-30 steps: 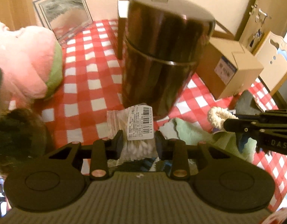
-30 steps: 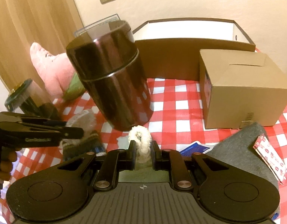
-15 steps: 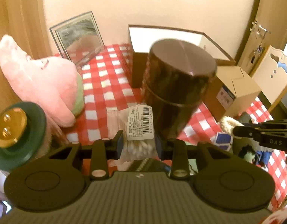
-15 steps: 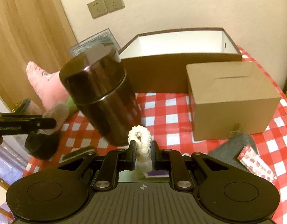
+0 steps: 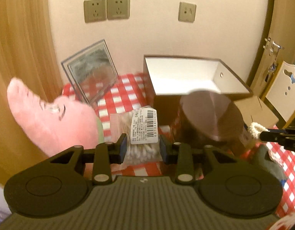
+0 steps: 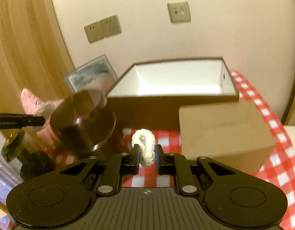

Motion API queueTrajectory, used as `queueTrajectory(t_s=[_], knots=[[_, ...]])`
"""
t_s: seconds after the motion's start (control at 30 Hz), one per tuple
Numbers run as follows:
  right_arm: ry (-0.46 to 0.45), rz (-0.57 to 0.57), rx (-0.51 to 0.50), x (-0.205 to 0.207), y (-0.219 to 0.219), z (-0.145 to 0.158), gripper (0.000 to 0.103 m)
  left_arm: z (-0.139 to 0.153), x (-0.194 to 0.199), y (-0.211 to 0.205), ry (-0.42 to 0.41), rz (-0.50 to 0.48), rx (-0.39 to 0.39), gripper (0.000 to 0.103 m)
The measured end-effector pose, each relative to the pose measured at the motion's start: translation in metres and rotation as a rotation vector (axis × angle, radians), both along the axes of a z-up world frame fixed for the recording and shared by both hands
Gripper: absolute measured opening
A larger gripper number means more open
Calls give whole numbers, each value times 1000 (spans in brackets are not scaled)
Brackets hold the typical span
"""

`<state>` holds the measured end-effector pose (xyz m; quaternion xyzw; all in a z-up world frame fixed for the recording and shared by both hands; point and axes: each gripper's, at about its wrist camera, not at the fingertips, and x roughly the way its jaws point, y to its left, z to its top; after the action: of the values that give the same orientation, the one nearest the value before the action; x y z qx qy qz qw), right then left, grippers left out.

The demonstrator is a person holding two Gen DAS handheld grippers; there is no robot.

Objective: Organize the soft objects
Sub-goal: 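Carry the swab bag and hair tie into the white box and open both tools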

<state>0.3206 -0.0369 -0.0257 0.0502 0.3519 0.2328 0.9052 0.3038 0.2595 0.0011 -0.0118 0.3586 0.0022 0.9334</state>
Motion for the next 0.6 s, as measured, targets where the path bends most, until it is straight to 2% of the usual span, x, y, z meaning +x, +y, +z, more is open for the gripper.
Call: queueTrajectory(t_s=[0.33,0.6], knots=[[-129,-30,-16,57,-12,38,16,27,68,5,-69,-16,-28,32],[-109,-79,-5,119,-33,45,16,40,135,-3,-79,-99,-36,32]])
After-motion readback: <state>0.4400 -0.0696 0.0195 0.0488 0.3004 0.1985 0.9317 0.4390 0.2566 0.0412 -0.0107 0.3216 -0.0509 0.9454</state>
